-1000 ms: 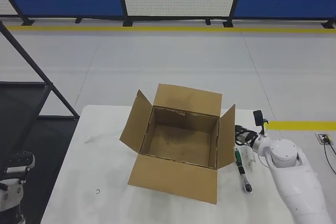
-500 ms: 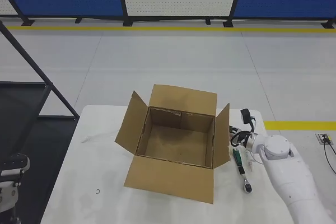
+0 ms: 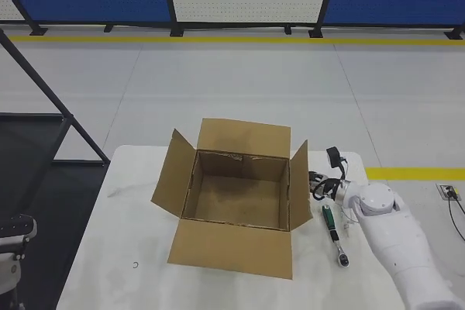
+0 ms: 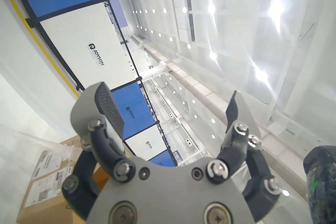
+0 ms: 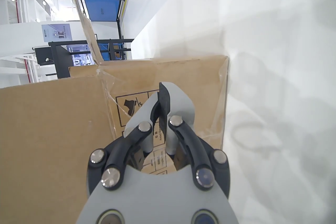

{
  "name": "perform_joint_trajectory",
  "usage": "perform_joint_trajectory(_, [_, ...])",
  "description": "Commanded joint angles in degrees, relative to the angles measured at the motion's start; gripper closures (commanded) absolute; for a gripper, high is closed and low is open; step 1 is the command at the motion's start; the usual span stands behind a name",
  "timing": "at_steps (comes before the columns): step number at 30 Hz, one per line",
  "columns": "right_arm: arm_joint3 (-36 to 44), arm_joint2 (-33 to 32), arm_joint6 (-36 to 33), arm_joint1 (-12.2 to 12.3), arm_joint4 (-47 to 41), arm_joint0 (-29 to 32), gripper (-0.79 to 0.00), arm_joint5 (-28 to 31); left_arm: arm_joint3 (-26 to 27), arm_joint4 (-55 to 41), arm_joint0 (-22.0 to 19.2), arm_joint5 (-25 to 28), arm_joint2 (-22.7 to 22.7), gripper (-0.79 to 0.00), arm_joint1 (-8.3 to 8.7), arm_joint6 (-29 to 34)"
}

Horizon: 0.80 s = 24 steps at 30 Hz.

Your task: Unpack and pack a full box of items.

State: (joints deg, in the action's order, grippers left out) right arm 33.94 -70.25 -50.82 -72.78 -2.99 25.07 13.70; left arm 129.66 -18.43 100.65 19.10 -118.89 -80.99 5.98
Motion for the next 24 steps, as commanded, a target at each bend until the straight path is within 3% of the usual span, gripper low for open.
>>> perform_joint_trajectory(1, [1.41,-1.38,0.97,0.97,1.52,0.47,-0.086,1.36,-0.14,-0.11,-0.09,-0.13,0.22,-0.785,0.01,0.24])
perform_joint_trajectory(3, [4.42,-3.33,1.54,2.24,3.30,1.75,-0.237,1.91,-0.18,-0.05,-0.36,-0.37,0.58,-0.785,0.04,0.64])
perform_joint_trajectory(6, [12.53,-7.13,0.48,4.58,7.19,5.36,-0.388,0.08,-0.01,0.23,-0.98,-0.80,1.31,-0.785,0.12,1.36])
perform_joint_trajectory(8, [20.62,-10.32,-0.72,6.23,10.28,9.61,-0.557,-1.80,0.19,0.58,-1.55,-1.14,1.89,-0.785,0.19,1.92])
perform_joint_trajectory(12, [39.54,-18.10,-4.01,8.93,14.39,20.95,-0.736,-7.19,0.71,1.67,-2.84,-1.85,3.20,-0.785,0.35,2.97])
perform_joint_trajectory(17, [57.44,-25.07,-9.03,11.00,21.27,33.27,-0.785,-10.81,1.04,3.11,-3.91,-2.63,4.93,-0.785,0.50,3.73])
perform_joint_trajectory(24, [67.50,-25.81,-15.85,12.53,33.64,41.09,-0.785,-12.23,1.49,4.34,-4.25,-2.95,6.73,-0.785,0.60,3.97])
